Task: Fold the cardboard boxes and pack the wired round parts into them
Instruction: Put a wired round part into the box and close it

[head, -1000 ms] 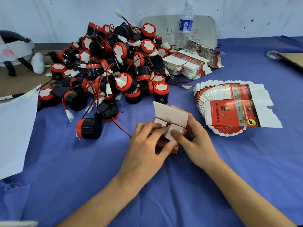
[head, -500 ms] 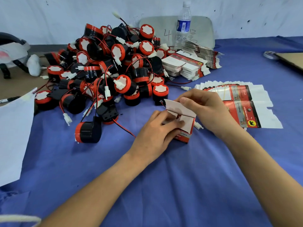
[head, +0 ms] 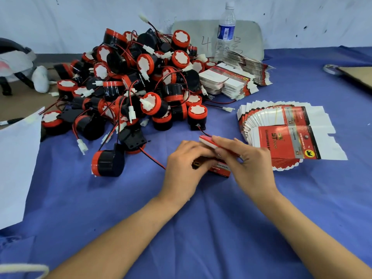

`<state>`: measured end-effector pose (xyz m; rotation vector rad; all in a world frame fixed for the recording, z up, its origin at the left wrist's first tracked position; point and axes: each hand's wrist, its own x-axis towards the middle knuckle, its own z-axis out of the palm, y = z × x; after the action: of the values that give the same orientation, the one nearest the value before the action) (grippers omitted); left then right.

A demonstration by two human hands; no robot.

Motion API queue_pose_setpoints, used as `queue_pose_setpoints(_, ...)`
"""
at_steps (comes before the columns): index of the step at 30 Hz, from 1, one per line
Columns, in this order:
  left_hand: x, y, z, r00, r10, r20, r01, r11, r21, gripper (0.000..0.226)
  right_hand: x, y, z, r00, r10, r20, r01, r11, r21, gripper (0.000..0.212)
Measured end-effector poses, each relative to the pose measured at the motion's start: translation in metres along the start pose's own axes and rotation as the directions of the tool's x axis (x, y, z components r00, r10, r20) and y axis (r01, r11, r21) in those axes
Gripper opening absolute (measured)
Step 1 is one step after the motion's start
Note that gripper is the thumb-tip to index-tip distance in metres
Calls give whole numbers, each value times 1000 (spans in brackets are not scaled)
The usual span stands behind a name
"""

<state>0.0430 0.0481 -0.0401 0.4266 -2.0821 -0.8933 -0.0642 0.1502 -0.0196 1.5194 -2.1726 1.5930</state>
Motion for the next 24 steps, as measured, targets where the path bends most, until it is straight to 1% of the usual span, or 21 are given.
queue_pose_setpoints(1, -2, 2, 0, 997, -67, -30, 66, 996, -57, 28, -3, 1, 2, 1000, 16, -12, -16, 999, 33, 40)
queue_pose_setpoints(2, -3, 2, 0, 993, -108, -55, 104, 991, -79, 35, -4, 2, 3, 999, 32, -10, -31, 999, 44, 39)
queue_pose_setpoints(4, -2, 1, -1, 986, -118, -120, 112, 992, -60, 37, -4, 7, 5, 999, 27, 20, -28, 999, 31, 30)
queue_pose_setpoints(6, 0, -2, -5, 974, -165, -156, 153, 984, -89, 38, -7, 11, 6, 999, 12, 49, -14, 999, 39, 26)
queue_pose_setpoints(9, 1, -3, -9, 968, -234, -85, 220, 964, -151, 41, -8, 12, 3, 996, 33, 83, -39, 997, 70, 26)
queue_pose_setpoints(11, 2, -3, -10, 973, -227, -33, 219, 963, -157, 38, -6, 12, 0, 992, 67, 104, -78, 991, 109, 28)
queue_pose_setpoints(14, 5, -6, -14, 979, -201, 6, 200, 970, -141, 29, -4, 10, -1, 987, 101, 121, -122, 978, 172, 30)
queue_pose_setpoints(18, 9, -14, -21, 978, -192, 87, 203, 968, -148, 27, -4, 11, -2, 983, 127, 136, -155, 962, 223, 28)
queue_pose_setpoints(20, 11, -17, -24, 978, -171, 117, 187, 972, -144, 27, -4, 13, -3, 983, 114, 141, -144, 964, 225, 27)
queue_pose_setpoints(24, 13, -19, -26, 987, -94, 126, 112, 983, -144, 32, -5, 19, -1, 988, 64, 138, -88, 981, 172, 25)
